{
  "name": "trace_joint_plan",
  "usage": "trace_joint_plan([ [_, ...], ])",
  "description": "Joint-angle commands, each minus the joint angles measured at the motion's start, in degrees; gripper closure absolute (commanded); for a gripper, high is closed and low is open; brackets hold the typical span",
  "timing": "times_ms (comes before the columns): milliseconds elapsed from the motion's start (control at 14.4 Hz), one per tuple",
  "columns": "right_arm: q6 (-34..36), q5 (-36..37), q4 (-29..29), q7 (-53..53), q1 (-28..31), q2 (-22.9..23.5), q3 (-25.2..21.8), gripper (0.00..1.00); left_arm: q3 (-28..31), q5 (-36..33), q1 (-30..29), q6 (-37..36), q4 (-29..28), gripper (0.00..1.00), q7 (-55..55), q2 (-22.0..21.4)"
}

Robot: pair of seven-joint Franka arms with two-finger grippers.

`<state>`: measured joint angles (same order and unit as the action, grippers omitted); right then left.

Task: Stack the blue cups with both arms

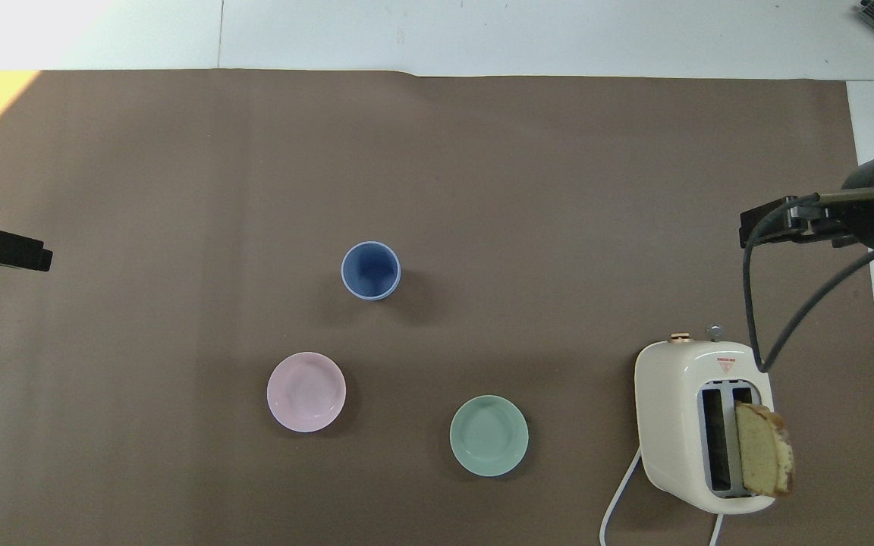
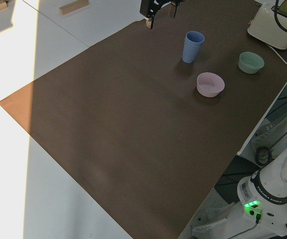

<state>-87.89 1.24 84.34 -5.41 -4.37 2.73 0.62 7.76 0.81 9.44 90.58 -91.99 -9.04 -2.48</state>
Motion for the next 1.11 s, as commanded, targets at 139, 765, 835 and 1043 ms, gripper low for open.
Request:
trace_joint_plan([
  [139, -1.7, -0.7, 3.1, 1.7, 1.5, -2.0, 0.5, 0.0, -0.5, -0.9, -0.5, -1.3, 0.4, 0.0, 0.3, -0.4],
  [765, -1.8, -0.7, 4.5, 1.7, 1.5, -2.7, 0.5, 0.0, -0.3, -0.9, -0.5, -1.3, 0.1, 0.0, 0.2, -0.6],
  [835, -1.9, -0.7, 4.5, 1.7, 1.5, -2.7, 0.5, 0.0, -0.3, -0.9, -0.5, -1.4, 0.1, 0.0, 0.2, -0.5],
  [1043, -1.9, -0.7, 4.5, 1.7, 1.5, -2.7, 0.6, 0.0, -0.3, -0.9, -0.5, -1.4, -0.2, 0.0, 0.2, -0.8],
])
